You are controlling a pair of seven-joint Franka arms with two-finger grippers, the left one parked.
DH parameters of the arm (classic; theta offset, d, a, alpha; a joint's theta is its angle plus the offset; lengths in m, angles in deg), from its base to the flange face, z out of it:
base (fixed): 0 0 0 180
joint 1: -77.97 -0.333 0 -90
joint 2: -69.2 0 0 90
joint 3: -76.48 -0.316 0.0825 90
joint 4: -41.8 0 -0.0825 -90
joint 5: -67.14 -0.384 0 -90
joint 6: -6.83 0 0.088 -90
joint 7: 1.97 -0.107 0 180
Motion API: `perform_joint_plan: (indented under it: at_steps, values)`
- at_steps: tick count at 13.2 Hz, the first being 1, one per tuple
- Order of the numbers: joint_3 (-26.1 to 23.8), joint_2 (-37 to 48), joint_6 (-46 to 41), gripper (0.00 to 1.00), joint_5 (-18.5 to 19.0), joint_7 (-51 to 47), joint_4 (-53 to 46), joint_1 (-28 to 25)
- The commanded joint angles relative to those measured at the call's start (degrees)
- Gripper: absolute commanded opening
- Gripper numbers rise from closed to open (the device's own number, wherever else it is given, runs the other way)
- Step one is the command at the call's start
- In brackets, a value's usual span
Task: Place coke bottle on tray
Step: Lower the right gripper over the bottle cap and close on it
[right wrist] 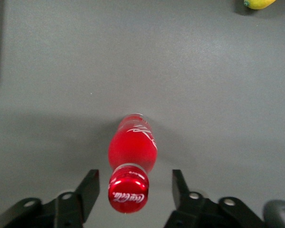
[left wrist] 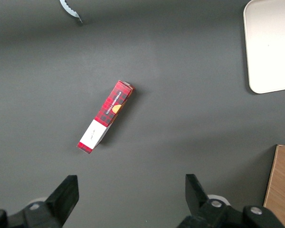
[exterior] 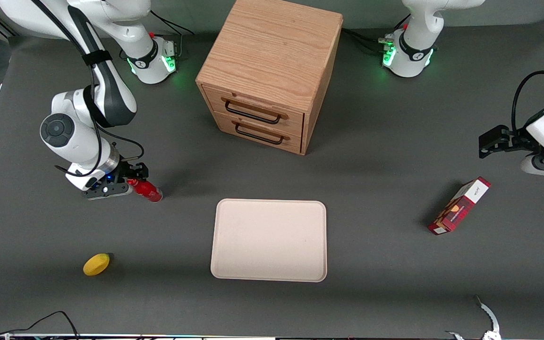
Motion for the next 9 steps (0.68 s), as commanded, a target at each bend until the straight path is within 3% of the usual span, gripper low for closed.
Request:
perform_joint_plan:
  at_steps: [1,3,4,5,9]
  values:
    - [-0.1,0.9,0.3,0.54,0.8,1.2,0.1,0.3]
    - [-0.1,1.0,0.3,0.36,0.8,1.2,0.1,0.2]
    - [-0.1,1.1,0.2,0.15,0.8,1.2,0.1,0.2]
    - [-0.1,1.2,0.0,0.0,0.8,1.2,0.1,0.2]
    - [-0.2,1.4,-0.1,0.0,0.8,0.8,-0.5,0.0]
